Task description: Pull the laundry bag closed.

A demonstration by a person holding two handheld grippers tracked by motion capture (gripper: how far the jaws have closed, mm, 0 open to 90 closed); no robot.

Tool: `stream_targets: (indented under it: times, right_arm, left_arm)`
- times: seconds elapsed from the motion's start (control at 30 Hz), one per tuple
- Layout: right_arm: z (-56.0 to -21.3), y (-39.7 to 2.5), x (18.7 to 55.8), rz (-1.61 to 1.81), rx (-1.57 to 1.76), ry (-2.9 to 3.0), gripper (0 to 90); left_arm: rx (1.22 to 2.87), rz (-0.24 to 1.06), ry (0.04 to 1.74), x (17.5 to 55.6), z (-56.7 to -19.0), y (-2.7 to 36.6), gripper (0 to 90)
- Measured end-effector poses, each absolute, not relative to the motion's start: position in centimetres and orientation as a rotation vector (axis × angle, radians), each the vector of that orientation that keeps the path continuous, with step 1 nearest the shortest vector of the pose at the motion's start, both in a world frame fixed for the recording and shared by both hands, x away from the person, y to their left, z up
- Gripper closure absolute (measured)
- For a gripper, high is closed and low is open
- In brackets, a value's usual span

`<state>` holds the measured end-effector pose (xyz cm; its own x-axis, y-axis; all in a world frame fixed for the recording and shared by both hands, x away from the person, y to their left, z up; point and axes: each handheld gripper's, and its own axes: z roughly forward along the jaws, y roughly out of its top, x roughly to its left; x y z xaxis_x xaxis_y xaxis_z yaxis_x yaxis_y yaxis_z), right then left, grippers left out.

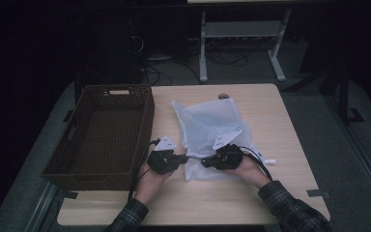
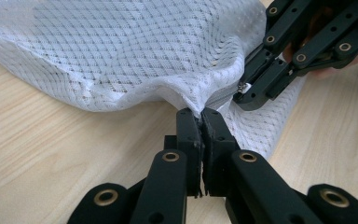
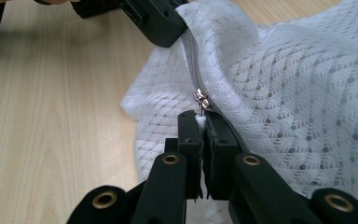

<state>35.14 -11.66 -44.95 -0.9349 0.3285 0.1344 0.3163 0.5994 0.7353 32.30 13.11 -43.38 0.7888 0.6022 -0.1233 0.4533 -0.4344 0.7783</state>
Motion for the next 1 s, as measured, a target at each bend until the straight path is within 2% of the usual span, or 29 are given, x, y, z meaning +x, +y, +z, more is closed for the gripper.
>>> stream_targets:
  times: [1.0]
  right_arm:
    - [-44.9,-14.7,34.6,1.243,0.622,2.784,86.4]
  left_arm:
    - [2.084,0.238,0.844,32.6,-43.5,13.6,87.7]
